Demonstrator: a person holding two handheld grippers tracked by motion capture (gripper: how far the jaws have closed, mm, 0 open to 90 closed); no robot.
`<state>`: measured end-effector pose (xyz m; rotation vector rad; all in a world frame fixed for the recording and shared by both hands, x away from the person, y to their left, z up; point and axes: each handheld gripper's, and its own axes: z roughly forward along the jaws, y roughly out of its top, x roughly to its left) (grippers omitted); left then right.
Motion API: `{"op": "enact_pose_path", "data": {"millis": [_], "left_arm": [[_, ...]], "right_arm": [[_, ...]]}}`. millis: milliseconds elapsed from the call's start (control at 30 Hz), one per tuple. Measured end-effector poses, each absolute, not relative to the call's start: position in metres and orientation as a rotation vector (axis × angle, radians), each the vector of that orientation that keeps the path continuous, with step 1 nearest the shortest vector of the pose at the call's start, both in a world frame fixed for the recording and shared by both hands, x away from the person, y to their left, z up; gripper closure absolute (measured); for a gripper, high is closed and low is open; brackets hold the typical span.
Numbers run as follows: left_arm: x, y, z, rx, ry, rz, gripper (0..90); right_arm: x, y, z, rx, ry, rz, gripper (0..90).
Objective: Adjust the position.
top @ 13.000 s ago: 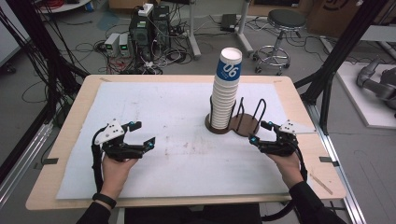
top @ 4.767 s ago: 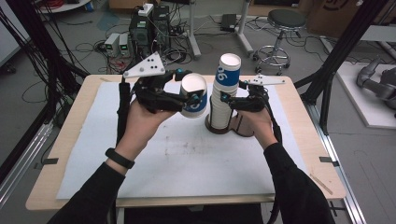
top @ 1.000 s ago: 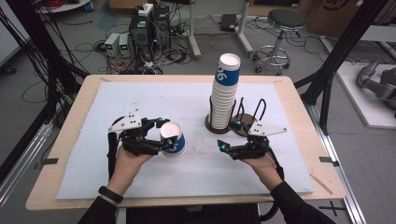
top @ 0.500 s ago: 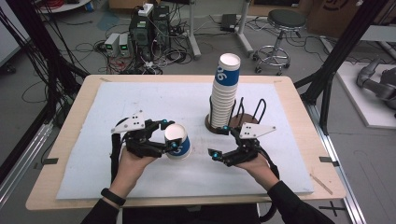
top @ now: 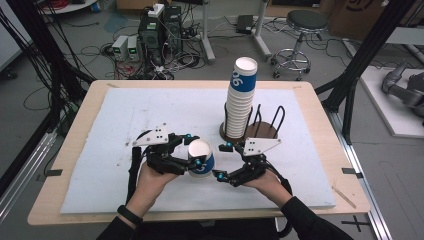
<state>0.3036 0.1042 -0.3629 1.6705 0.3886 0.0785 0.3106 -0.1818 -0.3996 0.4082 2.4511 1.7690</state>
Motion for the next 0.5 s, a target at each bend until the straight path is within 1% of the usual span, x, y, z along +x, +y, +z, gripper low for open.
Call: {"op": "enact_pose_path", "data": {"millis": [100, 500], "left_arm": [[0.304, 0.100, -0.364, 1.653, 0.390, 0.045, 29.5], [0.305, 0.083, -0.369, 1.657, 0.362, -0.008, 29.6]], "right_arm": [[0.308, -0.176, -0.401, 0.368, 2.472, 1.781, 14.9], [0.306, -0.163, -0.406, 0.364, 2.533, 1.748, 15.1]]}}
